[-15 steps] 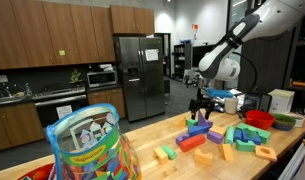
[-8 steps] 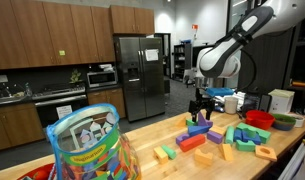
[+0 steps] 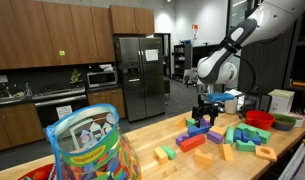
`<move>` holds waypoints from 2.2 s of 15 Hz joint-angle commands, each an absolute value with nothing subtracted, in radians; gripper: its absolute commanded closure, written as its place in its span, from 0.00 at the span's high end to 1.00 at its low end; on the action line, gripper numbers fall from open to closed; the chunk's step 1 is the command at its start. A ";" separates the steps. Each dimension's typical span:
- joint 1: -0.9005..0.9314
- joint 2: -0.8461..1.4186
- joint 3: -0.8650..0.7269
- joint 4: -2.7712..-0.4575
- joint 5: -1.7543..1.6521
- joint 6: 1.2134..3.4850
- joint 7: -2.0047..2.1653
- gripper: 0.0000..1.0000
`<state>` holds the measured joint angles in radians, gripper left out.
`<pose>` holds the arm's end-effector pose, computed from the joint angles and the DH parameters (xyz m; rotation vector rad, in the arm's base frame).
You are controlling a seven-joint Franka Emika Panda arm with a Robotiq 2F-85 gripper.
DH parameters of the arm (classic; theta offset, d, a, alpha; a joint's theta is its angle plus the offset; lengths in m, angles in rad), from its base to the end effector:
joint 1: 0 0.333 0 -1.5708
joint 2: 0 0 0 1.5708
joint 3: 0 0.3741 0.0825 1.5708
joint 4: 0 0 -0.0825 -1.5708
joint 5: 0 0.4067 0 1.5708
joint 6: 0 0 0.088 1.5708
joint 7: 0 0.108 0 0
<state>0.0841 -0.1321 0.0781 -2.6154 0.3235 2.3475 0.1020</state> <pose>0.4135 0.0722 0.3248 -2.9349 0.2714 0.2356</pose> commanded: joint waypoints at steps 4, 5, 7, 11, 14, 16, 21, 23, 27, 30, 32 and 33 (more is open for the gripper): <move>0.058 -0.041 0.054 -2.519 0.280 2.332 0.101 1.00; 0.051 -0.022 0.050 -2.506 0.270 2.332 0.106 1.00; 0.041 0.011 0.040 -2.481 0.278 2.332 0.087 1.00; 0.016 0.070 0.018 -2.444 0.304 2.337 0.053 1.00; -0.002 0.097 0.007 -2.431 0.310 2.339 0.040 1.00; -0.017 0.112 -0.001 -2.429 0.312 2.340 0.038 1.00; -0.003 0.102 0.009 -2.439 0.298 2.345 0.063 1.00; -0.002 0.102 0.010 -2.439 0.298 2.345 0.063 1.00; -0.002 0.102 0.010 -2.439 0.298 2.345 0.063 1.00; -0.002 0.102 0.010 -2.439 0.298 2.345 0.063 1.00; -0.006 0.099 0.007 -2.438 0.299 2.341 0.058 1.00; -0.009 0.095 0.005 -2.441 0.300 2.338 0.050 1.00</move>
<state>-0.0009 0.1021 0.0097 -2.4407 0.2992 2.3475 0.0625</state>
